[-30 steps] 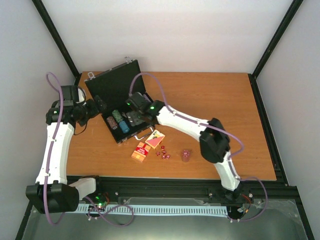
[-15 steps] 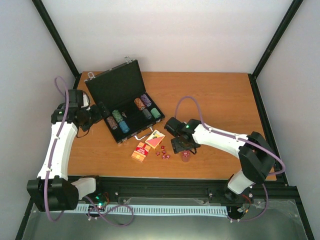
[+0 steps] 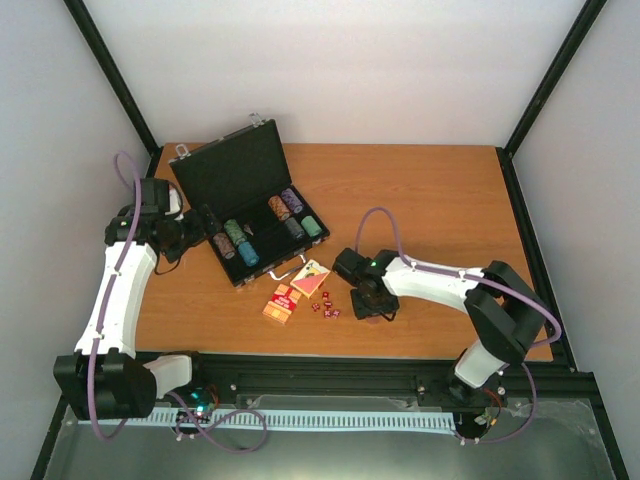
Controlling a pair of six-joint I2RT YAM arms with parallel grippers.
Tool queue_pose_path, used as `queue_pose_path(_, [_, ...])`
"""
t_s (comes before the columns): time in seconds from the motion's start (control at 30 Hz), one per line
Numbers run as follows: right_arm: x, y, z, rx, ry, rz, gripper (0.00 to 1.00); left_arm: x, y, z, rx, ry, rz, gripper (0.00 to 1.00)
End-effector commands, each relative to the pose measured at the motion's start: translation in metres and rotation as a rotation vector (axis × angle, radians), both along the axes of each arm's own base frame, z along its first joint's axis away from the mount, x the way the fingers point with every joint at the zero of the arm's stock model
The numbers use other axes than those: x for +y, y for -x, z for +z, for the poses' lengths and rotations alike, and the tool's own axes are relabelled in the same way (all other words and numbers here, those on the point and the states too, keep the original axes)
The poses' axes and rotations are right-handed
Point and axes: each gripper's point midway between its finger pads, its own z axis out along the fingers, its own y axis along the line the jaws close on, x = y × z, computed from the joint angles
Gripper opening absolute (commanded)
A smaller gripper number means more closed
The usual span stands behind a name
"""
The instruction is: Pack up texas hold em set
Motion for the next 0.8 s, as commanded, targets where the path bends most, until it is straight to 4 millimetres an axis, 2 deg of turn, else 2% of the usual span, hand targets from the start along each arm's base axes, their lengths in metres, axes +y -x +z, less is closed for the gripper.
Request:
queue_pose_path(0.0, [0.013,-0.008,0.003,-0.01,-0.026,0.013,0.39,-0.003,0.0,0.003,-0.009,-0.009,-0.03,1.0])
queue_pose_path(0.13, [0.018,-0.017,0.019,-0.045,-0.035,0.015,0.16,-0.004,0.001,0.003,-0.009,-0.009,-0.031,1.0])
queue_pose_path(0.2, [0.03,-0.034,0.044,-0.11,-0.06,0.021,0.1,-0.004,0.002,0.004,-0.01,-0.009,-0.031,1.0])
queue_pose_path(0.27, [0.049,-0.053,0.072,-0.183,-0.114,0.057,0.08,-0.004,0.003,0.004,-0.011,-0.009,-0.03,1.0])
queue_pose_path(0.37, [0.097,-0.084,0.115,-0.302,-0.28,0.127,0.07,-0.003,0.005,0.003,-0.006,-0.016,-0.031,1.0])
queue_pose_path(0.43, [0.132,-0.1,0.133,-0.367,-0.414,0.182,0.06,-0.002,0.006,0.003,-0.004,-0.021,-0.028,1.0])
queue_pose_path(0.57, [0.202,-0.123,0.139,-0.439,-0.623,0.298,0.04,-0.001,0.007,0.005,-0.014,-0.021,-0.021,1.0])
queue_pose_path(0.7, [0.274,-0.138,0.134,-0.498,-0.704,0.441,0.04,-0.001,0.005,0.005,-0.02,-0.028,-0.025,1.0])
queue_pose_path(0.73, [0.291,-0.141,0.141,-0.529,-0.725,0.471,0.04,0.0,0.004,0.006,-0.019,-0.032,-0.024,1.0])
queue_pose_path(0.77, [0.305,-0.142,0.138,-0.543,-0.731,0.498,0.04,0.0,0.003,0.005,-0.018,-0.035,-0.025,1.0])
